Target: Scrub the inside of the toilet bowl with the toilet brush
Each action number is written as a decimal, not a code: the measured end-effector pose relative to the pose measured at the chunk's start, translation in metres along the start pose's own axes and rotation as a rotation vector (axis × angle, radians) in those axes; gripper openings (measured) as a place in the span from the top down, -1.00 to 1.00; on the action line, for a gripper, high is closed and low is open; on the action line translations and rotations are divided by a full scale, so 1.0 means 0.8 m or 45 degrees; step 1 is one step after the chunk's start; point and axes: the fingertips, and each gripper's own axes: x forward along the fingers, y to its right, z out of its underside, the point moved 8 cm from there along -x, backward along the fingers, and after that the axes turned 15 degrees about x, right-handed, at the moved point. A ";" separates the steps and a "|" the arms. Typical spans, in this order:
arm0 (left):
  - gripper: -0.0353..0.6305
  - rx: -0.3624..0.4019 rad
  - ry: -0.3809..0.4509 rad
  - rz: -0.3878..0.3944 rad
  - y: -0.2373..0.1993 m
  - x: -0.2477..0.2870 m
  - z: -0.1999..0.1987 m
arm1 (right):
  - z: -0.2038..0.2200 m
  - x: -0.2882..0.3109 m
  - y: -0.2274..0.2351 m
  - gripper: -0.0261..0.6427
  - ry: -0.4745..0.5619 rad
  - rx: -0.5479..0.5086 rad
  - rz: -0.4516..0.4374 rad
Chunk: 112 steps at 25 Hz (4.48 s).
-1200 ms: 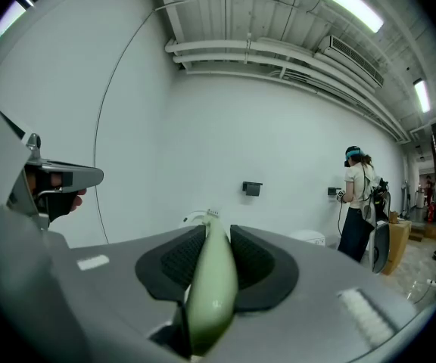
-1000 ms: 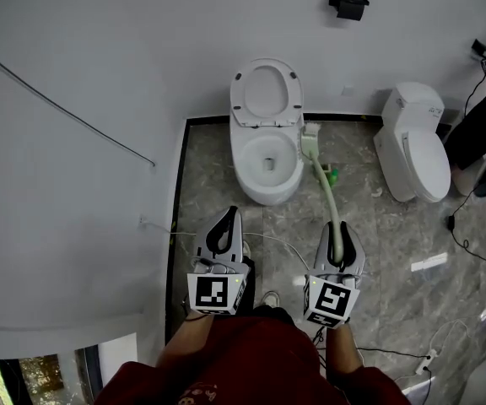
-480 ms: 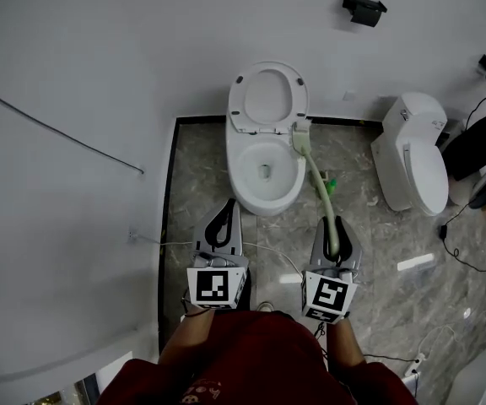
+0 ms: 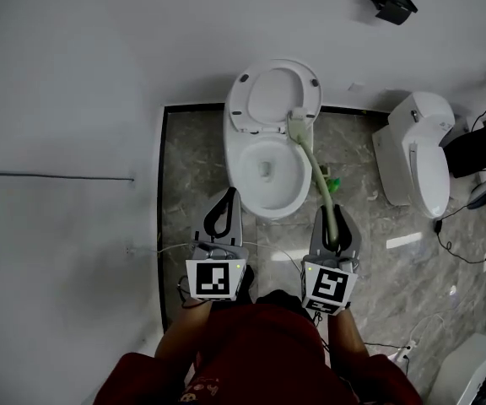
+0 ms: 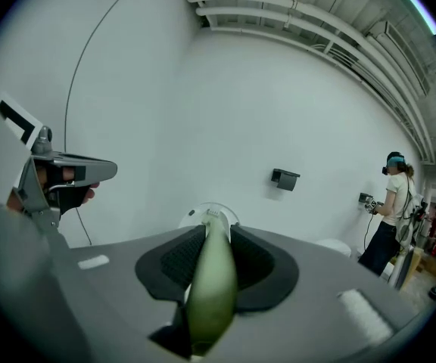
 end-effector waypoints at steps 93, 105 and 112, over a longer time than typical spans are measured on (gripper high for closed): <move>0.88 -0.123 -0.365 0.067 0.128 0.170 0.423 | 0.500 0.308 0.081 0.60 -0.709 -0.077 -0.001; 0.88 -0.128 -0.368 0.078 0.130 0.168 0.423 | 0.520 0.311 0.076 0.60 -0.701 -0.202 0.019; 0.88 -0.135 -0.410 0.049 0.123 0.153 0.435 | 0.491 0.327 0.017 0.59 -0.668 0.004 -0.117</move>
